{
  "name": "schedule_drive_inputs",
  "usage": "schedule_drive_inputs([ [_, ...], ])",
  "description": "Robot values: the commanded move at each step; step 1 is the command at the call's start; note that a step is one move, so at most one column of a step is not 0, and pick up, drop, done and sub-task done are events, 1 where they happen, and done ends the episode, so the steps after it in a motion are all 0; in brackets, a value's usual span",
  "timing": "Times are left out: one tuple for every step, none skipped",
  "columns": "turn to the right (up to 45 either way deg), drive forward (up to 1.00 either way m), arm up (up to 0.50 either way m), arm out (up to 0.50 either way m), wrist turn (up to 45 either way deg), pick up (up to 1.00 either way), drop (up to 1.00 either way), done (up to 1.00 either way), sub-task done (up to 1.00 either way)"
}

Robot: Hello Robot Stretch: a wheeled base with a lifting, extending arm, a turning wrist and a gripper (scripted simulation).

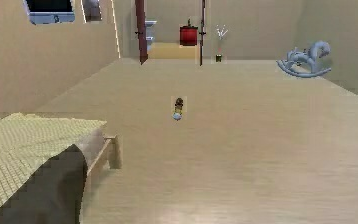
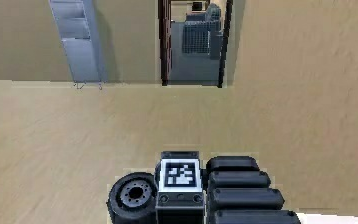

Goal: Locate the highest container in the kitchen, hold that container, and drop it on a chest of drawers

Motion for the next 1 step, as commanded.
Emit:
schedule_drive_inputs([
  [-45.0,0.0,0.0,0.0,0.0,0.0,0.0,0.0,0.0],
])
